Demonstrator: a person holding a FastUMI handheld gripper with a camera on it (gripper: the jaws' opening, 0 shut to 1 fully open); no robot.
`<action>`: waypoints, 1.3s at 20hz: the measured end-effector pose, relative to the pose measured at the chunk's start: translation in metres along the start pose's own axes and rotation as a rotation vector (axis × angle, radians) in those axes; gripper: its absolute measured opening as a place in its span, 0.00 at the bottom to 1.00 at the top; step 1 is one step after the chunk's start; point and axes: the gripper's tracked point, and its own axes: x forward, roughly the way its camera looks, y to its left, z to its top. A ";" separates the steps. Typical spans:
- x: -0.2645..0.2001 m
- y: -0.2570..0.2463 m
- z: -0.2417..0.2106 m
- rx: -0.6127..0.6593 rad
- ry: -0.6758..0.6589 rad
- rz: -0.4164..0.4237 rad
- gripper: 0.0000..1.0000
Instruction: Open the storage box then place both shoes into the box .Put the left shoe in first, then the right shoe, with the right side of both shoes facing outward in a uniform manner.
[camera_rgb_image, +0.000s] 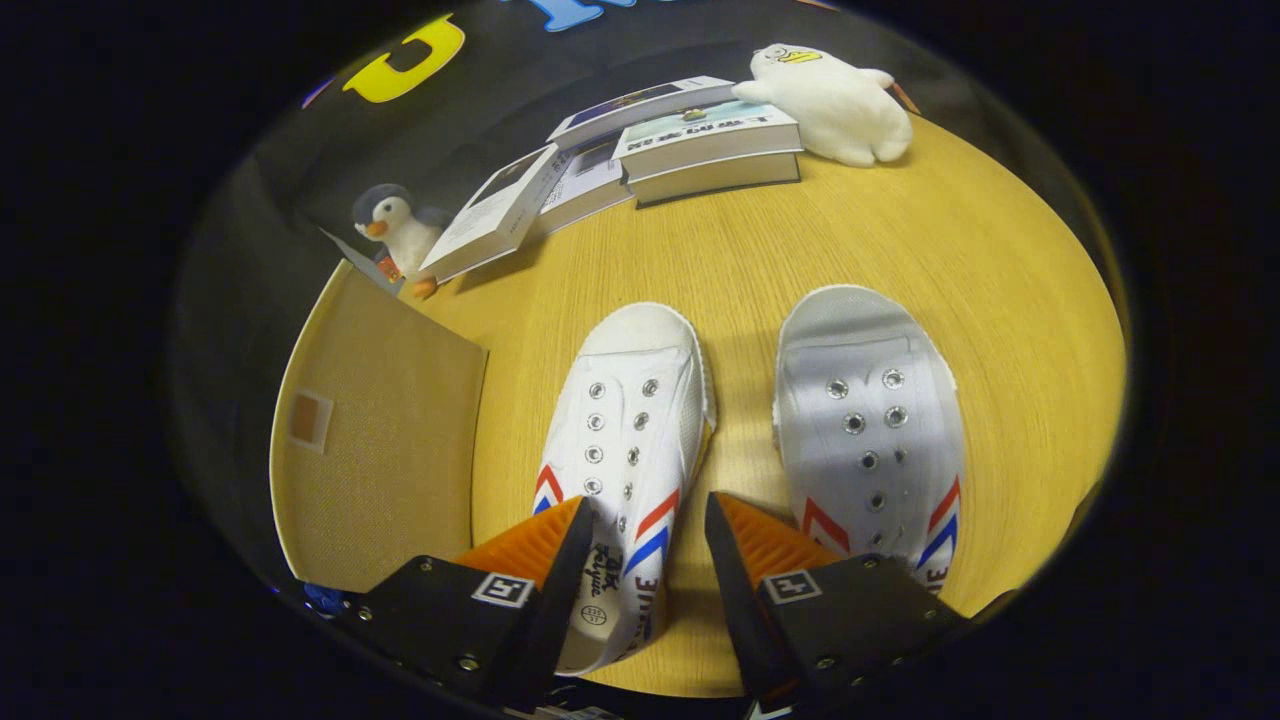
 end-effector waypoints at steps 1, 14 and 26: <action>0.002 0.000 0.000 0.013 -0.003 -0.003 0.58; -0.028 0.010 0.008 0.162 -0.009 0.002 0.02; -0.097 0.091 0.053 0.123 -0.107 0.118 0.01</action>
